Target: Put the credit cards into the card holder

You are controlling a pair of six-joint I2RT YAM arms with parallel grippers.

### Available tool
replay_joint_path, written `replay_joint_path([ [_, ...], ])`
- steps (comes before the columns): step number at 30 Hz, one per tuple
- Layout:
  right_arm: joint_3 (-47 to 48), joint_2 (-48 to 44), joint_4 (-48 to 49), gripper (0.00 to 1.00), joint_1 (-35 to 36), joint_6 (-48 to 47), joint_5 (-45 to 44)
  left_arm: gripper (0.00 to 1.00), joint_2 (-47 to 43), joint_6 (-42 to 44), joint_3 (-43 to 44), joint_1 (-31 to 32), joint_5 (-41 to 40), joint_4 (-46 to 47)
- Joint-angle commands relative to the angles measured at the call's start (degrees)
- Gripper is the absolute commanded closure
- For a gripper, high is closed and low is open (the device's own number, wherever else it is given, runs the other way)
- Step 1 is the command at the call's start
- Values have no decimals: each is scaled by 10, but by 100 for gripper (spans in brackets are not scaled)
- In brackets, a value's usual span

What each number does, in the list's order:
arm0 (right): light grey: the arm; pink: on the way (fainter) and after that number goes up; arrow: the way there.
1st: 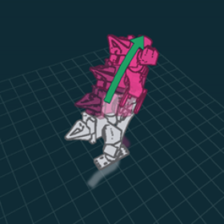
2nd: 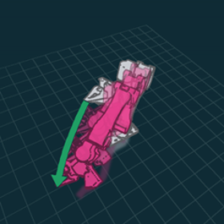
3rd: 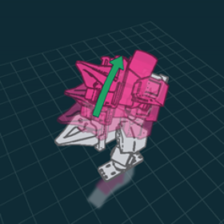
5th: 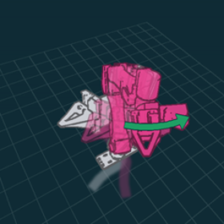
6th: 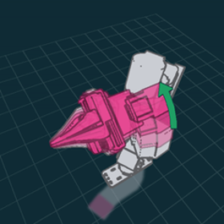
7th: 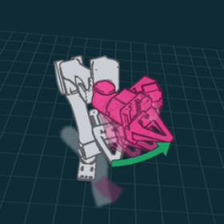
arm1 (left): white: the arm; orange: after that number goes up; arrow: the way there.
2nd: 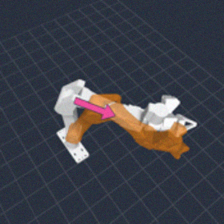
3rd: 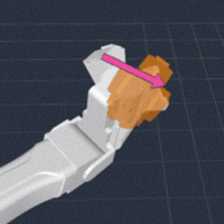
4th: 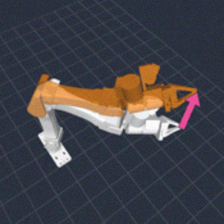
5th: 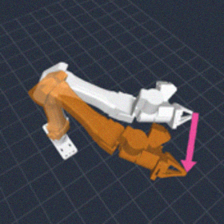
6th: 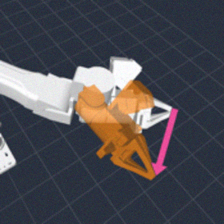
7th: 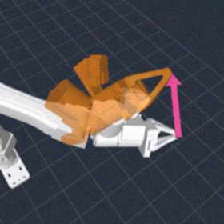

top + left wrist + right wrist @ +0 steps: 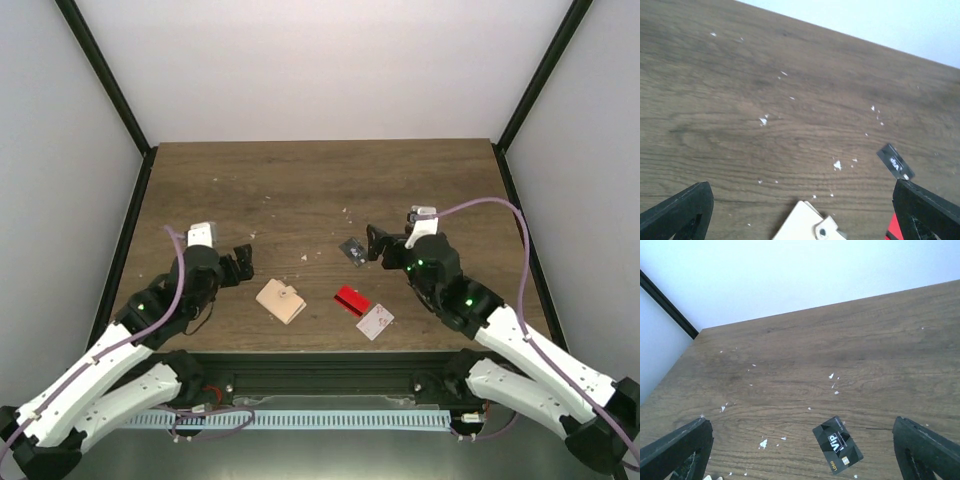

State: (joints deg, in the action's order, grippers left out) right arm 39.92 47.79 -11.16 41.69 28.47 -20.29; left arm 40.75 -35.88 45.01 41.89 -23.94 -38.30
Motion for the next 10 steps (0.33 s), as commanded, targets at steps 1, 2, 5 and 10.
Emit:
replay_joint_path([
  [1, -21, -37, 8, 0, -3, -48, -6, 0, -30, 11, 16, 0, -79, -14],
  [2, -23, -44, 8, 0, -3, -49, -7, 0, -36, 11, 14, 0, -83, -13],
  [5, -26, -49, 12, 0, -3, -57, 0, 0, -43, 17, 27, 0, -77, -22],
  [10, -11, -20, 6, 0, -3, -57, -1, 0, -45, 49, 65, 0, -85, -62],
])
